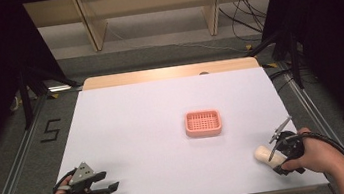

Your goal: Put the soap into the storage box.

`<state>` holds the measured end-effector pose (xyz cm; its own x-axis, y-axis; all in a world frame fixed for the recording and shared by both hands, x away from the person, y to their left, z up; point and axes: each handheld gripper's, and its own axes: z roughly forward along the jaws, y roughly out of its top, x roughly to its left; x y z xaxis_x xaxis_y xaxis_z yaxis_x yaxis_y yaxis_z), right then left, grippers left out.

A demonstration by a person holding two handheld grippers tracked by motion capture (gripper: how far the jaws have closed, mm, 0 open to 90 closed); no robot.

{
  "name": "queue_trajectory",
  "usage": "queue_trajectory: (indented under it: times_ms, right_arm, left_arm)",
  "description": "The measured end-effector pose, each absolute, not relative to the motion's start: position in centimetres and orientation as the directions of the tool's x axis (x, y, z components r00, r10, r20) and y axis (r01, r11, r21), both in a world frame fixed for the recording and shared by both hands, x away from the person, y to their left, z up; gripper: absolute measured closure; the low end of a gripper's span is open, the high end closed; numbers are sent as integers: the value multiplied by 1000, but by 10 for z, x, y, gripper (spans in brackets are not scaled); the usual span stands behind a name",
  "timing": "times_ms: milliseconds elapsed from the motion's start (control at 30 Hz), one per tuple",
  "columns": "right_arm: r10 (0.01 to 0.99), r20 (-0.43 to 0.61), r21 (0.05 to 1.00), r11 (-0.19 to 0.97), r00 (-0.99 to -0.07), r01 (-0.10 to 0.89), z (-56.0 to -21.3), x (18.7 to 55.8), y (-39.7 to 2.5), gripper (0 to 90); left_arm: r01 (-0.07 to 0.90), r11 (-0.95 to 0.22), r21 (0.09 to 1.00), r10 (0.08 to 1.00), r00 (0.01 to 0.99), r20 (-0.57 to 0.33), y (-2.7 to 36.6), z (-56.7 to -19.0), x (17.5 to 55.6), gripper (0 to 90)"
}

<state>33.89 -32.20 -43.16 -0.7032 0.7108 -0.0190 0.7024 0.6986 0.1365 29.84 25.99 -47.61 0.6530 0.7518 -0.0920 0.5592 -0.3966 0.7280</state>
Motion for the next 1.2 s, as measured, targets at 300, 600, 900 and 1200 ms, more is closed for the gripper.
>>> queue_trajectory:
  times_ms: [300,600,900,1200]
  right_arm:
    - [698,-21,117,712,-716,692,-433,342,-318,295]
    - [671,-24,109,738,-741,665,-431,351,-311,295]
    - [643,-23,74,765,-765,640,-434,364,-303,304]
    - [636,6,50,771,-772,635,-442,370,-303,349]
  left_arm:
    - [561,-398,726,752,653,-92,260,-477,298,371]
    - [552,-400,732,747,659,-89,260,-477,299,371]
    - [548,-417,725,746,662,-72,262,-476,300,371]
    - [549,-412,727,748,660,-75,262,-476,300,371]
